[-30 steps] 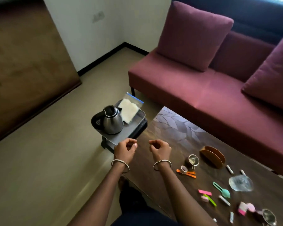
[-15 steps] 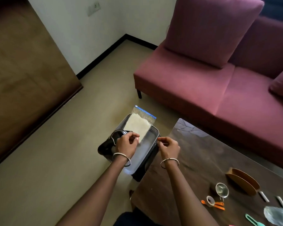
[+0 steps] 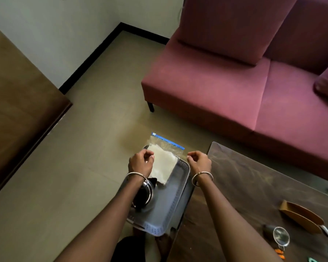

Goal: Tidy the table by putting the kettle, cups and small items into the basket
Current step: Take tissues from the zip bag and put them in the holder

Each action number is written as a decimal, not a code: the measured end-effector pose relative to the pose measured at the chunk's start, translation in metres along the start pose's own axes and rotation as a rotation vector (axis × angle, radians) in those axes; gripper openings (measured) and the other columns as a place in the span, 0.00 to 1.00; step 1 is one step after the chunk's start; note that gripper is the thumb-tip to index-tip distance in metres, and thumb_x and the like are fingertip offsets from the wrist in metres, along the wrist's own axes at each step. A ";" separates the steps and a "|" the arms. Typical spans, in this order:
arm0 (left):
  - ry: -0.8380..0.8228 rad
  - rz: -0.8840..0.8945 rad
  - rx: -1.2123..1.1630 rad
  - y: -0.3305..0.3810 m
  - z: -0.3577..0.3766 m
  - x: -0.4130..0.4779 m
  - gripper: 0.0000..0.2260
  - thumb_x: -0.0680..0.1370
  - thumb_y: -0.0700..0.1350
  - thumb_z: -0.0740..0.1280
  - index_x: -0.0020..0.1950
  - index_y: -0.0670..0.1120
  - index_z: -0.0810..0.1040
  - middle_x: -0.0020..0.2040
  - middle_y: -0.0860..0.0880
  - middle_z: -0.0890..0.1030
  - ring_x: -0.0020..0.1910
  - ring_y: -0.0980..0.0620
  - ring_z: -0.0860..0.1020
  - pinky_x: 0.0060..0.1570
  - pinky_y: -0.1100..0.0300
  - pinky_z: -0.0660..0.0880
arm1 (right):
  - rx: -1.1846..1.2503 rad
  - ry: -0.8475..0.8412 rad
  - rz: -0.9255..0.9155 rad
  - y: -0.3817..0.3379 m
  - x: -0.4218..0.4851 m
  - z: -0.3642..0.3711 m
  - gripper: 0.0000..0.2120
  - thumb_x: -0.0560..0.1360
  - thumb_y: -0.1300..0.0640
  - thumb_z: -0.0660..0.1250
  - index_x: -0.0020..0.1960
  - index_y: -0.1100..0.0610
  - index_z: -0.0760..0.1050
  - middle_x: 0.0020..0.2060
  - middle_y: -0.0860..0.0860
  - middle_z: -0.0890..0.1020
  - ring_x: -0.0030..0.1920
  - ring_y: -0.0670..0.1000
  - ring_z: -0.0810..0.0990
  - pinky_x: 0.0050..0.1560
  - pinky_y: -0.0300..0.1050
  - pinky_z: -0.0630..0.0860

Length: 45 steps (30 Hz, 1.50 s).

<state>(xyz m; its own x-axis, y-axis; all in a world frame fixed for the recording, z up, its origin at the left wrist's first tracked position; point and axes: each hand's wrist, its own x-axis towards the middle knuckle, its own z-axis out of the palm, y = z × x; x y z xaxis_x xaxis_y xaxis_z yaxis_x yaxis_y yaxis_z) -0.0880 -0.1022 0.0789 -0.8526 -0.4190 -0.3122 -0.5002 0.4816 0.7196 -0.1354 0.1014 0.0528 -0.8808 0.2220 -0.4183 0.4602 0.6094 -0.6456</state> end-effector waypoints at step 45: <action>0.050 0.887 -0.178 0.097 -0.071 -0.154 0.08 0.79 0.44 0.65 0.50 0.42 0.83 0.45 0.50 0.84 0.44 0.54 0.80 0.46 0.59 0.75 | 0.170 0.603 -0.606 -0.061 -0.241 -0.116 0.10 0.76 0.56 0.67 0.54 0.54 0.83 0.51 0.47 0.83 0.58 0.52 0.77 0.56 0.56 0.75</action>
<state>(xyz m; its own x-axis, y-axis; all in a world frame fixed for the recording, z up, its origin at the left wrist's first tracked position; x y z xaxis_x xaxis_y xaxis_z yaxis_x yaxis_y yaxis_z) 0.0059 -0.0458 0.2407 -0.9043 0.0146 0.4267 0.3715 0.5193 0.7696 0.0362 0.0989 0.2665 -0.8662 0.2906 0.4064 -0.1386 0.6417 -0.7543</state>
